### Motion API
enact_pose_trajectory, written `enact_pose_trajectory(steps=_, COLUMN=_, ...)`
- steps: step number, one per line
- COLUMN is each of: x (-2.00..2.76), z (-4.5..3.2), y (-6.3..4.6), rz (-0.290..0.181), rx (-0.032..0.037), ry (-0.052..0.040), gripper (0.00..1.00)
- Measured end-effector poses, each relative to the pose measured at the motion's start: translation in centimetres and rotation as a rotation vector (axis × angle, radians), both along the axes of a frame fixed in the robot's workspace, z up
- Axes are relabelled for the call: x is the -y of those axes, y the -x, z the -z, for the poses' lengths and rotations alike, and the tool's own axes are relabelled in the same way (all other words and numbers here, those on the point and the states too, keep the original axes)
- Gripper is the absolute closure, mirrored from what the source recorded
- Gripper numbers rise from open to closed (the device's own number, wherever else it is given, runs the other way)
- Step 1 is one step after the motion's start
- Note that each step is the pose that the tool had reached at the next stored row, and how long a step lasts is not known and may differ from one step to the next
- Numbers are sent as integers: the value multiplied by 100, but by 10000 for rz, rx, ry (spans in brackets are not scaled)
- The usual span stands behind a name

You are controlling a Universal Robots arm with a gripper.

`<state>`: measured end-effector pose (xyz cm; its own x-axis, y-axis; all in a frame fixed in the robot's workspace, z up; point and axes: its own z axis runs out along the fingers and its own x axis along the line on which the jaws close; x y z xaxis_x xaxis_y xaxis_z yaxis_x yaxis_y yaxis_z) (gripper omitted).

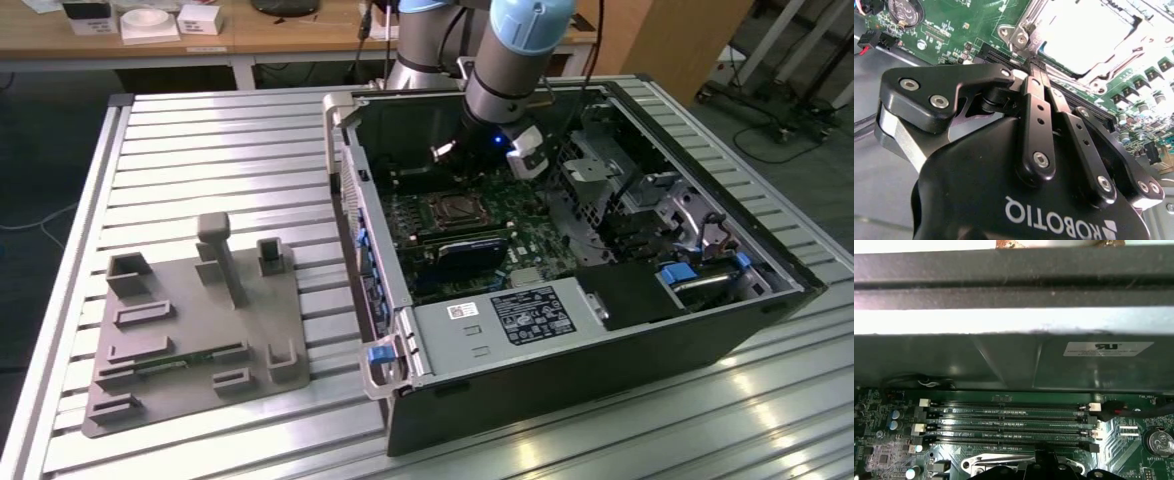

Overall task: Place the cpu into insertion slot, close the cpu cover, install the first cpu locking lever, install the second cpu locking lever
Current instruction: 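Install the first cpu locking lever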

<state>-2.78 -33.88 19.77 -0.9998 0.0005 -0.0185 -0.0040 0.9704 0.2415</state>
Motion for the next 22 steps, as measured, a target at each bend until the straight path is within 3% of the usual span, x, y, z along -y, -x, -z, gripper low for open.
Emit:
enact_pose_trajectory(steps=16, x=-28, z=12, y=1, rz=2, rx=-1, ry=13, gripper=90)
enact_pose_trajectory(steps=19, x=-46, z=13, y=0, rz=1, rx=-1, ry=92, gripper=90)
enact_pose_trajectory(steps=22, x=-49, z=13, y=0, rz=0, rx=0, ry=97, gripper=90)
